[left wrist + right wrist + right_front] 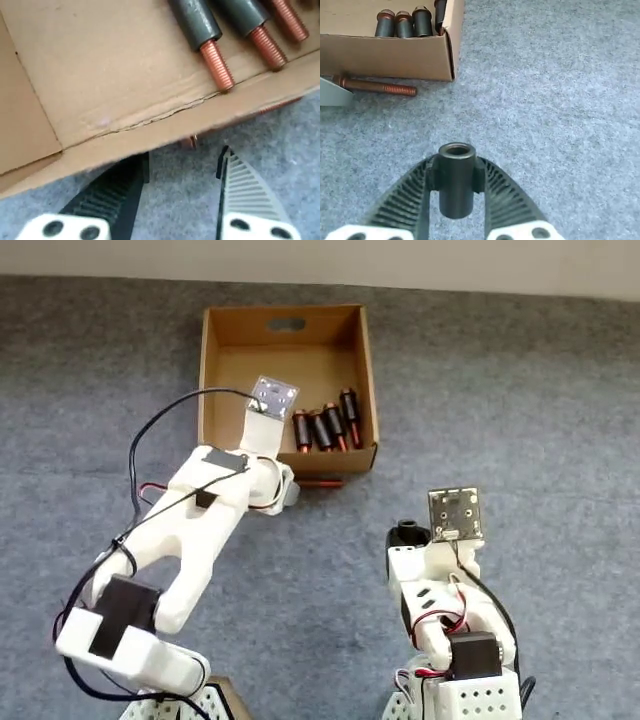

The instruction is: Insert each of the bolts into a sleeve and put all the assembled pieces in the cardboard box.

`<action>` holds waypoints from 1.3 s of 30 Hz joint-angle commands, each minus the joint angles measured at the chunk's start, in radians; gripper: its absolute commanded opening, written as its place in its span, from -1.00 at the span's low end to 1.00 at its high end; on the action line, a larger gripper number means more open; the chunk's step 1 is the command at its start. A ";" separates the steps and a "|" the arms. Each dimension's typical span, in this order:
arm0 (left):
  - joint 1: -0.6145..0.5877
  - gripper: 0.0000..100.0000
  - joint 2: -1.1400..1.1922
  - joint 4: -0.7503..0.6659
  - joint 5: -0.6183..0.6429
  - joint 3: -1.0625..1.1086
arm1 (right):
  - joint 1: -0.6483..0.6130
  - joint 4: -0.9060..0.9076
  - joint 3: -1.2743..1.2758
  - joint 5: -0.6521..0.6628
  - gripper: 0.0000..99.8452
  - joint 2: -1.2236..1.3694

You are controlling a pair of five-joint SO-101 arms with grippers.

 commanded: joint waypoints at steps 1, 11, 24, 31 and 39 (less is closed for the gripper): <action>-0.007 -0.53 -0.001 -0.035 0.011 -0.042 | 0.008 -0.016 -0.007 -0.009 -0.99 -0.010; -0.005 -0.57 0.002 -0.063 0.011 -0.038 | 0.008 -0.016 -0.007 -0.009 -0.99 -0.010; 0.027 -0.70 0.004 -0.063 0.011 -0.036 | 0.008 -0.015 -0.007 -0.009 -0.99 -0.010; 0.051 -0.70 0.061 -0.106 0.015 -0.041 | 0.008 -0.001 -0.007 -0.008 -0.99 -0.010; 0.047 -0.70 0.125 -0.058 0.015 -0.116 | 0.008 -0.001 -0.007 -0.008 -0.99 -0.010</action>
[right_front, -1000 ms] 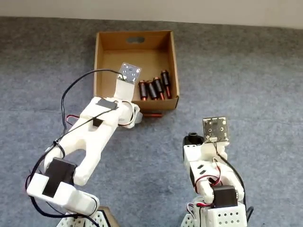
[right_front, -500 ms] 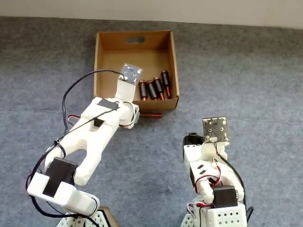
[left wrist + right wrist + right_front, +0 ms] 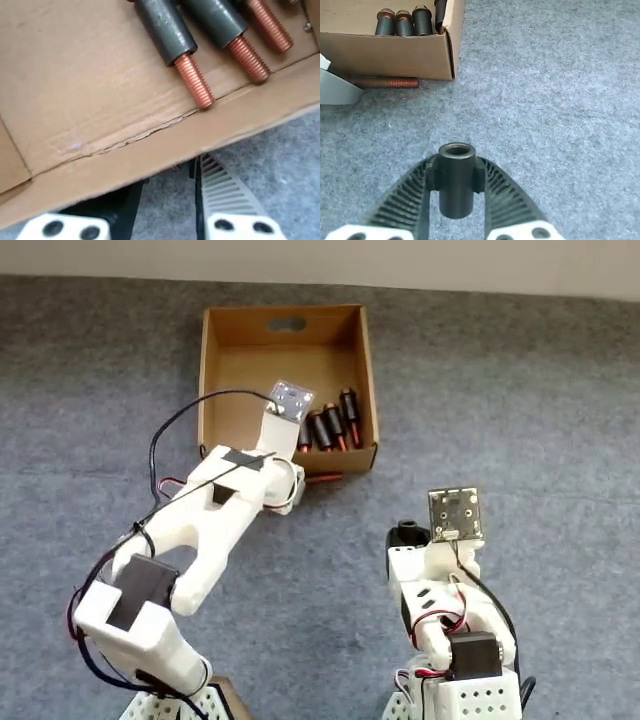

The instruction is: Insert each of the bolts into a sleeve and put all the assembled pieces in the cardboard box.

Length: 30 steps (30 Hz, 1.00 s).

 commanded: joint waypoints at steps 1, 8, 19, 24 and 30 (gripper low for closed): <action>-0.001 -0.71 -0.002 0.005 0.006 -0.051 | 0.008 -0.002 -0.007 -0.008 -0.99 -0.010; -0.001 -0.71 -0.004 0.002 0.006 -0.059 | 0.008 -0.004 -0.007 -0.008 -0.99 -0.010; -0.001 -0.86 -0.004 0.006 0.006 -0.050 | 0.008 -0.004 -0.007 -0.008 -0.99 -0.010; -0.002 -0.98 -0.004 0.006 0.005 -0.050 | 0.008 -0.004 -0.007 -0.008 -0.99 -0.010; 0.001 -0.98 -0.015 0.008 0.002 -0.024 | 0.008 -0.004 -0.007 -0.008 -0.99 -0.010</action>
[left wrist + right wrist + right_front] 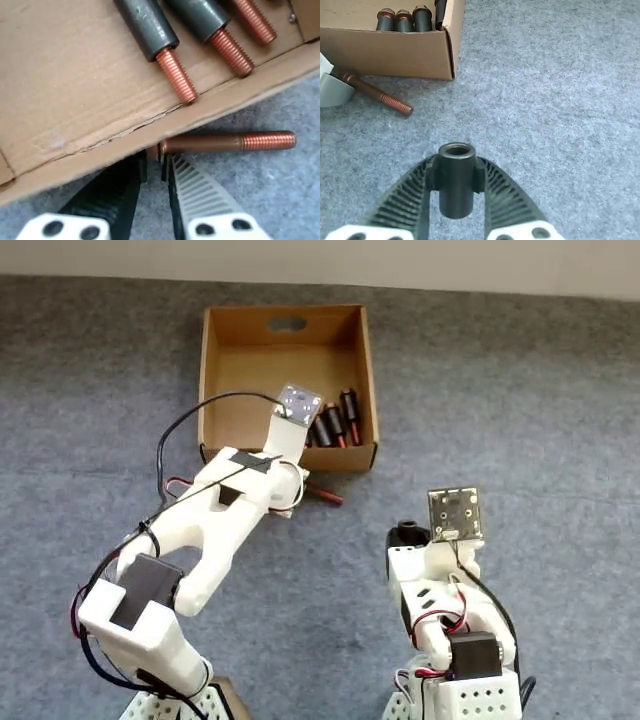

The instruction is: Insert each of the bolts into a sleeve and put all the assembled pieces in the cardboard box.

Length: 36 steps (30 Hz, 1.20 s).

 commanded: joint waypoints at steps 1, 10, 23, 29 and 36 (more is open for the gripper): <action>-0.001 -0.98 -0.019 0.005 -0.002 -0.012 | 0.008 -0.004 -0.007 -0.008 -0.99 -0.010; -0.015 -0.98 -0.243 0.005 -0.006 0.182 | 0.008 -0.004 -0.007 -0.008 -0.99 -0.010; -0.013 -0.92 -0.700 0.192 -0.445 0.539 | 0.007 -0.004 -0.007 -0.008 -0.99 -0.010; -0.065 -0.56 -0.708 0.347 -0.466 0.424 | 0.007 -0.004 -0.007 -0.008 -0.99 -0.010; -0.070 -0.63 -0.710 0.354 -0.213 0.377 | 0.005 -0.004 -0.007 -0.008 -0.99 -0.010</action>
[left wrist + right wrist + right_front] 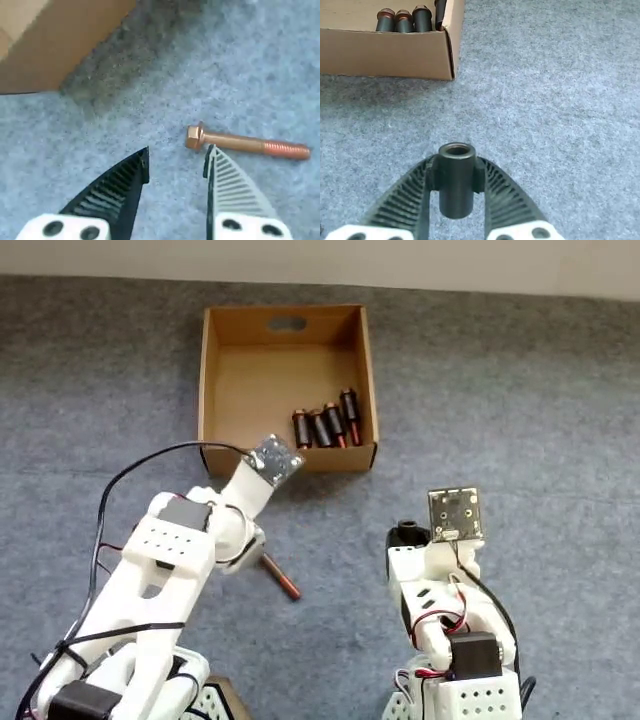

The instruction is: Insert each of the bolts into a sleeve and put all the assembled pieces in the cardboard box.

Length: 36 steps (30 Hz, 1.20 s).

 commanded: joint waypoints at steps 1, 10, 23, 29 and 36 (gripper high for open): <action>0.016 -0.63 -0.028 0.017 0.253 -0.041 | 0.005 -0.004 -0.007 -0.008 -0.99 -0.010; 0.127 -0.53 -0.022 0.138 0.984 -0.042 | 0.005 -0.004 -0.007 -0.008 -0.99 -0.010; 0.188 -0.51 -0.018 0.144 1.053 -0.039 | 0.005 -0.002 -0.005 -0.008 -0.99 -0.010; 0.189 -0.51 -0.018 0.061 1.051 0.047 | 0.005 0.010 -0.005 -0.006 -0.99 -0.010; 0.191 -0.51 -0.019 -0.077 1.053 0.102 | 0.005 0.010 -0.005 -0.006 -0.99 -0.010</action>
